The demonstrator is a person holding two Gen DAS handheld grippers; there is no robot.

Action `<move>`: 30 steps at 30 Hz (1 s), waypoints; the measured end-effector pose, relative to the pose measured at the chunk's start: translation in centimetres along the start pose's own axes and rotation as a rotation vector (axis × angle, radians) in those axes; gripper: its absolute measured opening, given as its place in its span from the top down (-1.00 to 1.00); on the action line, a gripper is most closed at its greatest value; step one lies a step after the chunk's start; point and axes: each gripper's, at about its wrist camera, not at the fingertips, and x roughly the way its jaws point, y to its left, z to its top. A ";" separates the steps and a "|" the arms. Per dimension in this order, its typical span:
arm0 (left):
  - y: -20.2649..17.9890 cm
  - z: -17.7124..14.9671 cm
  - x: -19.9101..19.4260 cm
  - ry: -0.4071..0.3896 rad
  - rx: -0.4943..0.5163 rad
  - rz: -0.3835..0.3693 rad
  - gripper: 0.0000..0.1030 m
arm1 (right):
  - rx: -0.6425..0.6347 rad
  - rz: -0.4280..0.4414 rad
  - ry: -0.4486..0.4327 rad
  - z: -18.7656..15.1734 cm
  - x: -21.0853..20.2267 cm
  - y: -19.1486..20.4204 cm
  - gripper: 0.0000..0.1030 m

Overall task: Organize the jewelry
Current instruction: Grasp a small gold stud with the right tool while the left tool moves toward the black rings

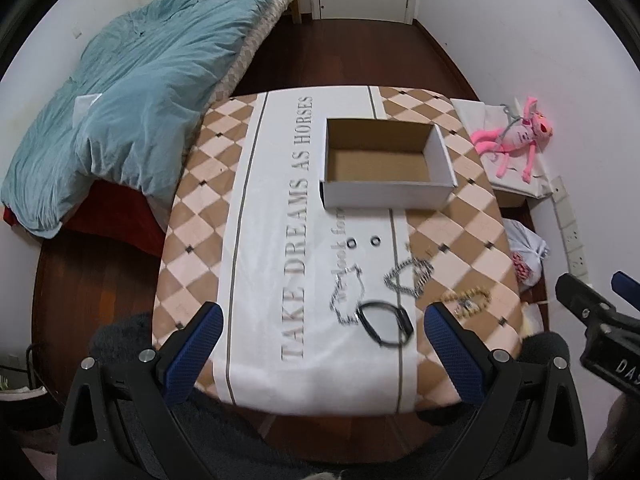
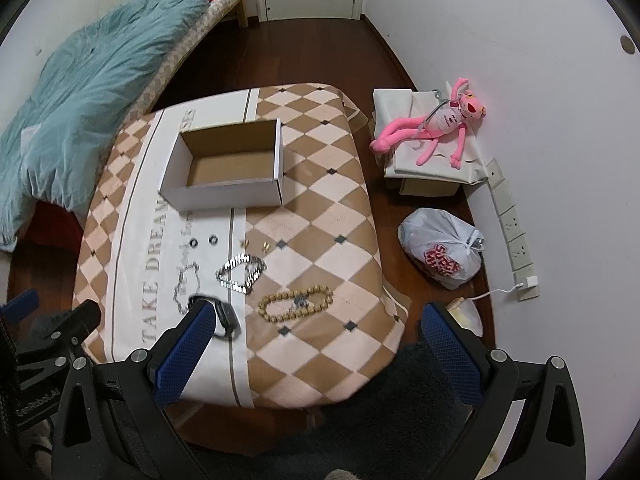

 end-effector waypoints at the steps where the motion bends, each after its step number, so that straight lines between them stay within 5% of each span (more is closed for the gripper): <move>1: 0.0 0.6 0.6 -0.004 0.000 0.012 -1.00 | 0.006 0.005 -0.001 0.3 0.5 0.0 -1.00; 6: 0.2 2.2 4.9 0.015 0.007 0.064 -0.99 | 0.045 0.078 0.009 2.1 5.5 0.3 -0.91; 11: 1.0 3.1 10.1 0.074 0.012 0.121 -1.00 | 0.083 0.165 0.113 3.0 13.3 1.5 -0.34; 20: 2.6 3.3 15.7 0.154 0.008 0.157 -0.99 | 0.034 0.131 0.180 2.2 22.1 5.3 -0.15; 30: 2.5 3.2 17.9 0.185 0.016 0.153 -0.99 | -0.043 0.033 0.145 1.7 23.3 7.6 0.25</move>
